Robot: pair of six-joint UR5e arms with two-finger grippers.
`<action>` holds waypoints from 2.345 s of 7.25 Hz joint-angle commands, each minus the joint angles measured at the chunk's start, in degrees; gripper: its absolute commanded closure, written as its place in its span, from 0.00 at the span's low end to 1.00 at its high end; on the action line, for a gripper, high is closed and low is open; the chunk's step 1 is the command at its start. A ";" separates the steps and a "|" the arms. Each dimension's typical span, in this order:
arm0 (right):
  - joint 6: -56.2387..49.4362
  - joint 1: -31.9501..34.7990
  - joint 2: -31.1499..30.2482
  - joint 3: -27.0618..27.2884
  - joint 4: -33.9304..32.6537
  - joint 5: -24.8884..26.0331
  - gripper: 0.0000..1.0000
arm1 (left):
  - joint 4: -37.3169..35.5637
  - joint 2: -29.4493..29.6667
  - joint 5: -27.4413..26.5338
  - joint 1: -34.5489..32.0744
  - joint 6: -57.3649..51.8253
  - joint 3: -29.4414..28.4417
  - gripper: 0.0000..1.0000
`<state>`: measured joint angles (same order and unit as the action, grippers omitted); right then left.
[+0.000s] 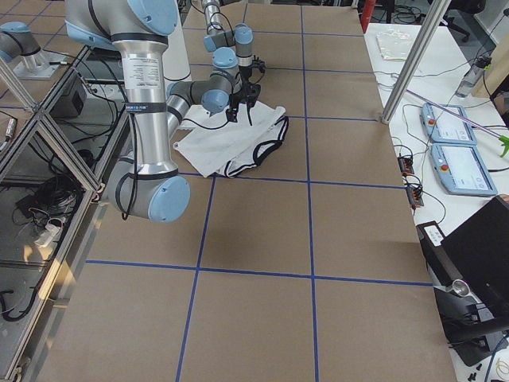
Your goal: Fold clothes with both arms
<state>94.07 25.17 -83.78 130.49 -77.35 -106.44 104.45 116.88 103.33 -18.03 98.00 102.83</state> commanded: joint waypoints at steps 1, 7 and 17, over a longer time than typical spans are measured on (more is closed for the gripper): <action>-0.03 0.05 0.02 -0.06 0.00 0.00 0.00 | -0.04 -0.07 -0.06 0.01 0.00 0.27 1.00; 0.06 0.31 0.11 -1.11 0.09 2.19 0.00 | -3.47 -1.22 -0.32 -8.23 -4.10 1.43 1.00; 0.06 0.58 2.57 -4.10 0.09 4.66 0.00 | 25.54 22.51 -9.29 -24.25 -19.51 -43.77 1.00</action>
<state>94.11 25.80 -81.24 126.57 -77.26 -101.83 129.25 138.28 94.11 -42.17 78.56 60.33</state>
